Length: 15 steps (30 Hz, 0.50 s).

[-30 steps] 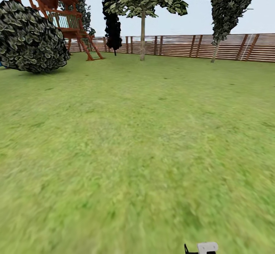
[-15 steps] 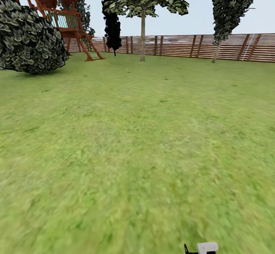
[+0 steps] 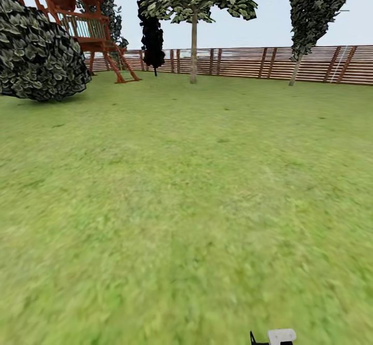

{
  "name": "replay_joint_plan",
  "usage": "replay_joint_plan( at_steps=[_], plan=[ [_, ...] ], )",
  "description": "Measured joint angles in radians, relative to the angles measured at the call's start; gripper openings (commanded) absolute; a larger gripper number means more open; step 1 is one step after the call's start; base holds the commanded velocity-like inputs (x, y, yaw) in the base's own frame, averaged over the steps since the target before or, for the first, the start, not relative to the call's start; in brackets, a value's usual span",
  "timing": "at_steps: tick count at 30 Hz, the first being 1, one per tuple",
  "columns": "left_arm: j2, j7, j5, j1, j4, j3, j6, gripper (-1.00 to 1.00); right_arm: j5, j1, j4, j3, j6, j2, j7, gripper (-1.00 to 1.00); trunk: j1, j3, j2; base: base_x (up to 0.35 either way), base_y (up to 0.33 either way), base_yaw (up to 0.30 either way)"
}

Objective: In the garden, pick up the pesticide atomizer on the floor and spray pesticide onto both trees until each tree trunk is fully covered.

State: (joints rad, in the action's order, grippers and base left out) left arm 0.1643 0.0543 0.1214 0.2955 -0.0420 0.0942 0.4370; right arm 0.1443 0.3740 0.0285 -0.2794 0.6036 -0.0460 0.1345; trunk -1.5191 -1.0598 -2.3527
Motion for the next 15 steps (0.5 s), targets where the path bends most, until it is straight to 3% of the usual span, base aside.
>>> replay_joint_plan(
  at_steps=[15],
  plan=[
    [0.0,0.0,0.0,0.0,0.0,0.0,0.0,-1.0,0.0,0.0,0.0,0.0,0.0,0.0,0.0,1.0,0.0,0.0,0.0,0.338,0.0,0.0]
  ],
)
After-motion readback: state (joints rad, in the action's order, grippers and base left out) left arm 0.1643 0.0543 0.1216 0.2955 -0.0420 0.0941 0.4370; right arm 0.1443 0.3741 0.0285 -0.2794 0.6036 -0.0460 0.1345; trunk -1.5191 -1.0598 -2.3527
